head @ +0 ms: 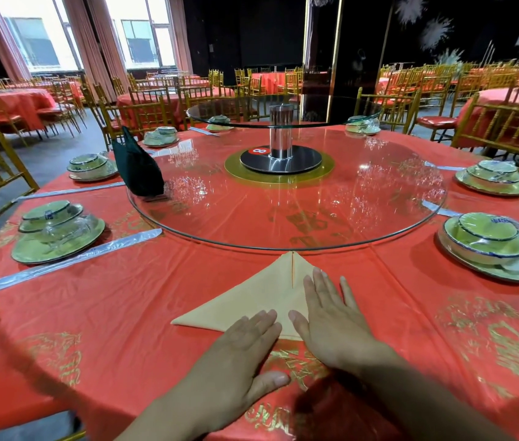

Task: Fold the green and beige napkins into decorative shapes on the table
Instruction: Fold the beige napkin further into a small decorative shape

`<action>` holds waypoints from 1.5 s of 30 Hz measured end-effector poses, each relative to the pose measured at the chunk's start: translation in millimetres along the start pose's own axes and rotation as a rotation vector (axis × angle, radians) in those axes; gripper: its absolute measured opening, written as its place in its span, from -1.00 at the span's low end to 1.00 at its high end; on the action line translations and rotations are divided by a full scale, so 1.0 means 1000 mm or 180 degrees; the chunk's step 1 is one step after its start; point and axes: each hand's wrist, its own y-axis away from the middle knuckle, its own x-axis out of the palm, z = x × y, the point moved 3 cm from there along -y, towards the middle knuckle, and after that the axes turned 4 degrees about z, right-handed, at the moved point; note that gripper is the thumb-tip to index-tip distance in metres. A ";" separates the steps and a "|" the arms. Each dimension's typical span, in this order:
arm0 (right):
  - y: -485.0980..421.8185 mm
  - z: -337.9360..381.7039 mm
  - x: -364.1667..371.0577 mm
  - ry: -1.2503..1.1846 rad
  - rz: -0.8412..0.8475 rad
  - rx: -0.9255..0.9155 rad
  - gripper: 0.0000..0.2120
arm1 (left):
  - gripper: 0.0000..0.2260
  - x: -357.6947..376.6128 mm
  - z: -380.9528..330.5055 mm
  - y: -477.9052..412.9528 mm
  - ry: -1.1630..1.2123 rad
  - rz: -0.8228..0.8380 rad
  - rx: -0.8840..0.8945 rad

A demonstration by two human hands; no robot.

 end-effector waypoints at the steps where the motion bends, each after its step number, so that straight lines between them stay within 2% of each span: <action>1: 0.001 0.000 0.000 -0.0009 0.0017 0.0033 0.02 | -0.43 0.002 -0.001 0.000 0.0068 0.0031 -0.0011; 3: 0.001 0.000 -0.001 -0.0009 0.0046 0.0089 -0.01 | -0.43 0.006 0.000 -0.001 0.0115 0.0044 0.0043; 7: -0.001 -0.001 0.002 -0.0010 0.0036 0.0131 -0.01 | -0.41 0.008 0.001 -0.003 -0.0260 -0.0065 -0.0009; 12: 0.001 -0.006 0.000 -0.0036 0.0121 0.0118 0.02 | -0.43 0.008 0.001 0.000 -0.0181 -0.0003 -0.0047; 14: 0.003 -0.009 0.000 -0.0078 0.0140 0.0167 0.09 | -0.40 0.004 0.001 -0.002 -0.0105 0.0087 -0.0128; 17: 0.007 -0.011 -0.001 -0.0045 0.0268 0.0166 0.29 | -0.21 -0.005 -0.002 -0.005 0.0292 0.0077 -0.0074; 26: 0.020 -0.020 -0.011 -0.0184 0.0361 0.0214 0.37 | -0.19 -0.006 -0.006 -0.006 0.0290 0.0367 -0.0103; 28: 0.021 -0.015 -0.021 -0.0368 0.0118 0.0075 0.22 | -0.18 -0.007 -0.006 -0.007 0.0255 0.0359 -0.0107; 31: 0.017 0.009 -0.032 -0.0523 -0.0149 -0.0328 -0.38 | -0.15 -0.007 -0.008 -0.007 0.0154 0.0330 -0.0098; 32: 0.013 0.015 -0.030 -0.0532 -0.0132 -0.0416 -0.46 | -0.14 -0.007 -0.007 -0.007 0.0146 0.0306 -0.0092; 36: 0.007 0.017 -0.012 -0.0520 0.0102 -0.0495 -0.50 | -0.14 -0.005 -0.004 -0.006 0.0325 0.0274 -0.0027; 38: 0.008 0.014 -0.005 -0.0552 0.0129 -0.0490 -0.50 | -0.10 -0.006 -0.002 -0.006 0.0792 0.0251 0.0007; 40: 0.009 0.014 -0.004 -0.0550 0.0140 -0.0507 -0.49 | -0.08 -0.011 0.010 -0.006 0.1333 0.0006 -0.0210; 42: 0.010 0.014 -0.005 -0.0560 0.0077 -0.0528 -0.49 | -0.19 -0.018 0.034 0.000 0.1237 -0.0620 -0.0783; 43: 0.010 0.014 -0.004 -0.0586 0.0031 -0.0529 -0.49 | -0.29 -0.021 0.047 0.004 0.0811 -0.0907 -0.1220; 45: 0.010 0.014 -0.006 -0.0633 -0.0080 -0.0512 -0.49 | -0.39 -0.029 0.062 0.013 0.0085 -0.0897 -0.2035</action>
